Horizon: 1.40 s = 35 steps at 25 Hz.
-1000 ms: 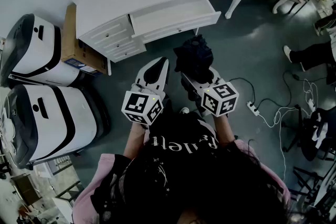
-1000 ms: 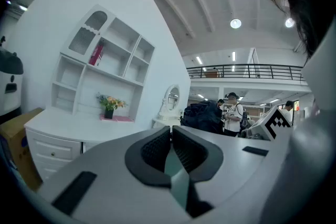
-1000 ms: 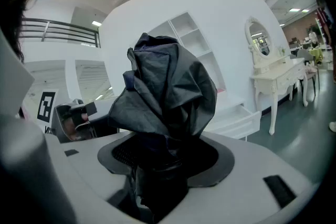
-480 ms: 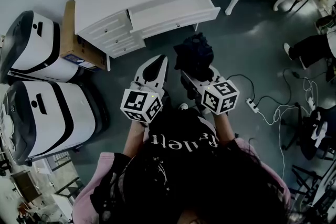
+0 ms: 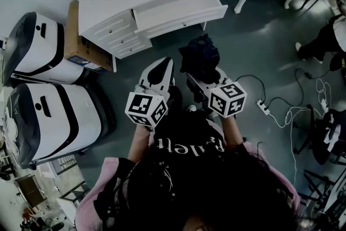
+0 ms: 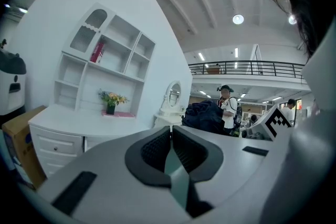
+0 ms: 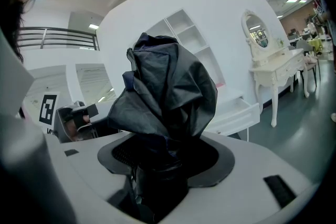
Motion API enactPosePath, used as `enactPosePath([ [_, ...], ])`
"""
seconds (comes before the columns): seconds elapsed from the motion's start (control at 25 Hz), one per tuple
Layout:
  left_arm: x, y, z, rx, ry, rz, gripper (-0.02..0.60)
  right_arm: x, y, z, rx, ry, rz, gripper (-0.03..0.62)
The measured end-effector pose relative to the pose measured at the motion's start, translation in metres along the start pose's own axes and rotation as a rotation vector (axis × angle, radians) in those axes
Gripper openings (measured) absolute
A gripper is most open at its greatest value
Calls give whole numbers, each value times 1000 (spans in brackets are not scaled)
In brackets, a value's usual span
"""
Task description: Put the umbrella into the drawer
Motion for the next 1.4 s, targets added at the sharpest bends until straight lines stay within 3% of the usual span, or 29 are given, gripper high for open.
enactPosePath([
  [0.56, 61, 44, -8, -38, 53, -36, 25, 44, -36, 16, 42, 39, -54, 279],
  [1.04, 160, 149, 19, -29, 73, -114, 25, 154, -71, 75, 85, 66, -119, 279],
  [1.4, 194, 231, 27, -42, 87, -144, 25, 230, -75, 105, 94, 82, -169, 279],
])
Point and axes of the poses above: the fingertips, and each gripper's own axes: x forward along the fingers, y to its left, z out of its top, the point moved 10 cm from there along -x, backward along the fingers, and after that the axes turned 2 degrees about x, right-handed, at the moved point
